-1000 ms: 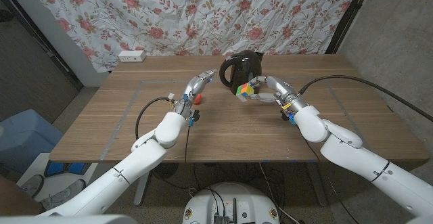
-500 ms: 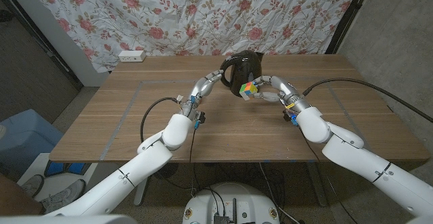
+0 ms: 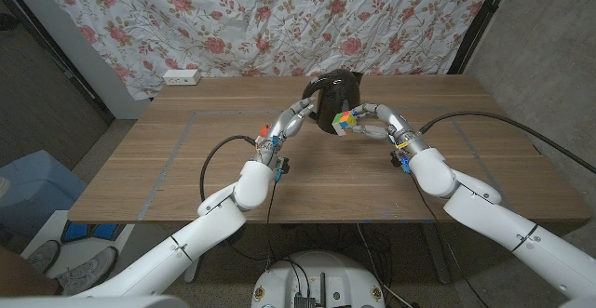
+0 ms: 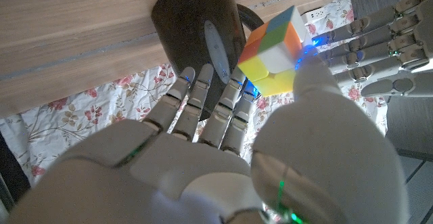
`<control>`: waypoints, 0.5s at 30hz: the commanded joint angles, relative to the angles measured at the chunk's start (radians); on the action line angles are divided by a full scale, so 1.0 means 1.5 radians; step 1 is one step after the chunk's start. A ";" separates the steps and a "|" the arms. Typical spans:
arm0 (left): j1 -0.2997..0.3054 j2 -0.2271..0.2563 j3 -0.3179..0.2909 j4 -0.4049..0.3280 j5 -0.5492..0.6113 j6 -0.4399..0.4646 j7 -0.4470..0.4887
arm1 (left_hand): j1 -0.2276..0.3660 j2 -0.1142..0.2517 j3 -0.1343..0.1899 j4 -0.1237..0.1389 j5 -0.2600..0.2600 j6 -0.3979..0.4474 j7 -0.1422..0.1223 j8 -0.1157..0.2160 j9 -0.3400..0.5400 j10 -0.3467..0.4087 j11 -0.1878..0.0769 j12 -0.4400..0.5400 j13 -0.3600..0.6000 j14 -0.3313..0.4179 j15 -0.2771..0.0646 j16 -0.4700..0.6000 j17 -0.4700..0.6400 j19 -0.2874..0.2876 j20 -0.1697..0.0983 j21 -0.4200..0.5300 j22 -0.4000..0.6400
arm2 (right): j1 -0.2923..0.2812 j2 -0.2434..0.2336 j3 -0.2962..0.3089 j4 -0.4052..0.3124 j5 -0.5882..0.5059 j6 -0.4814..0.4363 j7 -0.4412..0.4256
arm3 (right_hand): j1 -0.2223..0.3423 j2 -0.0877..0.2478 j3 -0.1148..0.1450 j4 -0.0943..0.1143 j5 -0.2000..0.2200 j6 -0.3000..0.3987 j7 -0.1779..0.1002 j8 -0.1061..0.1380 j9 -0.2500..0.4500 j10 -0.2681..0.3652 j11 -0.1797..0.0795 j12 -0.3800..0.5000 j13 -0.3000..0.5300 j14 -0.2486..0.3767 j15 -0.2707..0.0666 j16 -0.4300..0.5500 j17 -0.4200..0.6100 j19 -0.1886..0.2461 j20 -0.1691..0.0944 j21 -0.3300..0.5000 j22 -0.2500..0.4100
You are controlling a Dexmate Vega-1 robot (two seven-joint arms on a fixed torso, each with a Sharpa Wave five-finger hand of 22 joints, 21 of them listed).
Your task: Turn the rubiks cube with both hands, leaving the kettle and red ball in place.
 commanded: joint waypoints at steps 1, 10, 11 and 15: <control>-0.001 -0.015 0.034 -0.006 0.100 0.046 0.041 | -0.009 0.044 -0.006 0.016 0.004 -0.012 -0.018 -0.005 0.002 -0.015 -0.008 -0.004 0.004 -0.009 -0.016 0.002 0.002 -0.001 -0.008 -0.001 0.003 | -0.011 0.004 0.006 0.001 0.019 0.007 -0.022 | 0.007 0.031 -0.001 0.000 -0.001 0.026 -0.018 0.002 0.002 0.014 -0.004 0.006 0.003 0.006 -0.094 0.003 0.003 0.002 0.003 -0.001 0.001; 0.000 -0.022 0.052 -0.003 0.147 0.067 0.060 | -0.008 0.043 -0.010 0.026 0.006 -0.021 -0.031 -0.005 0.001 -0.027 -0.016 -0.007 0.004 -0.012 -0.014 0.002 0.002 -0.006 -0.014 -0.002 0.002 | -0.015 0.014 0.009 0.001 0.037 0.010 -0.032 | 0.007 0.033 -0.004 0.000 -0.003 0.030 -0.018 0.002 -0.002 0.019 -0.004 0.006 0.005 0.007 -0.094 0.006 0.005 0.006 0.005 -0.001 0.001; -0.001 -0.022 0.054 -0.003 0.153 0.070 0.061 | -0.008 0.043 -0.011 0.026 0.006 -0.021 -0.031 -0.005 0.001 -0.027 -0.017 -0.007 0.004 -0.012 -0.014 0.002 0.002 -0.005 -0.015 -0.002 0.002 | -0.015 0.015 0.009 0.000 0.038 0.007 -0.033 | 0.007 0.034 -0.004 0.000 -0.003 0.030 -0.018 0.002 -0.003 0.019 -0.004 0.006 0.005 0.007 -0.094 0.006 0.005 0.006 0.005 -0.001 0.001; -0.002 -0.023 0.060 0.000 0.166 0.075 0.063 | -0.008 0.043 -0.012 0.028 0.007 -0.023 -0.032 -0.005 0.001 -0.027 -0.018 -0.006 0.004 -0.012 -0.014 0.002 0.002 -0.006 -0.017 -0.002 0.002 | -0.015 0.022 0.008 -0.003 0.045 -0.003 -0.037 | 0.006 0.035 -0.005 0.001 -0.003 0.031 -0.018 0.001 -0.004 0.021 -0.003 0.006 0.006 0.008 -0.094 0.008 0.006 0.007 0.006 -0.001 0.001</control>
